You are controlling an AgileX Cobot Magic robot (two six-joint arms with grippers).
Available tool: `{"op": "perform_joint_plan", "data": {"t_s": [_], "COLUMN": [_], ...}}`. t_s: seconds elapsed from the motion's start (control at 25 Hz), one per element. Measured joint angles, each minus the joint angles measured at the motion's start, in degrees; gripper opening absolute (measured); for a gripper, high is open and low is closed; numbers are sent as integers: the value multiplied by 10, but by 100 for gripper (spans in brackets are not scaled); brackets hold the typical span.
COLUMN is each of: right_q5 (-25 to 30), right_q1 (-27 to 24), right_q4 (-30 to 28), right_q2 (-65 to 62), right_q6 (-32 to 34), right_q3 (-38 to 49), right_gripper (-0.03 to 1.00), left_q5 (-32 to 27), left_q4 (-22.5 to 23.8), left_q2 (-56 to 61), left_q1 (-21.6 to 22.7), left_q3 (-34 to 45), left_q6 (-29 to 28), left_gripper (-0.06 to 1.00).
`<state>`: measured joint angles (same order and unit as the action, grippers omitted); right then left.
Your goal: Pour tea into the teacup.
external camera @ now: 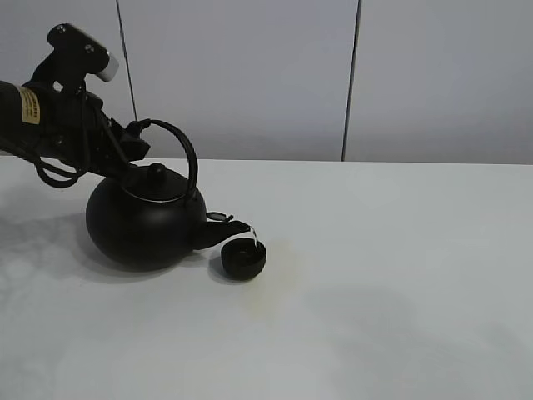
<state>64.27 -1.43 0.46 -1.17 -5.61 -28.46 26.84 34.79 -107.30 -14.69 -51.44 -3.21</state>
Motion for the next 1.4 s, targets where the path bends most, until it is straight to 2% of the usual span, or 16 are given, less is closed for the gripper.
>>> {"op": "perform_joint_plan", "data": {"t_s": [0.76,1.04,1.4], "right_q5": [0,0,0], "right_q1": [0,0,0], "right_q4": [0,0,0], "right_q2": [0,0,0], "right_q6": [0,0,0], "right_q3": [0,0,0], "right_gripper": [68,68,68], "left_q5": [0,35,112], "left_q4": [-4,0,5], "left_q2": [0,0,0], "left_q1": [5,36,42], "left_q3": [0,10,10], "left_q6": [-2,-65,-139], "left_gripper": [11,11,11]}}
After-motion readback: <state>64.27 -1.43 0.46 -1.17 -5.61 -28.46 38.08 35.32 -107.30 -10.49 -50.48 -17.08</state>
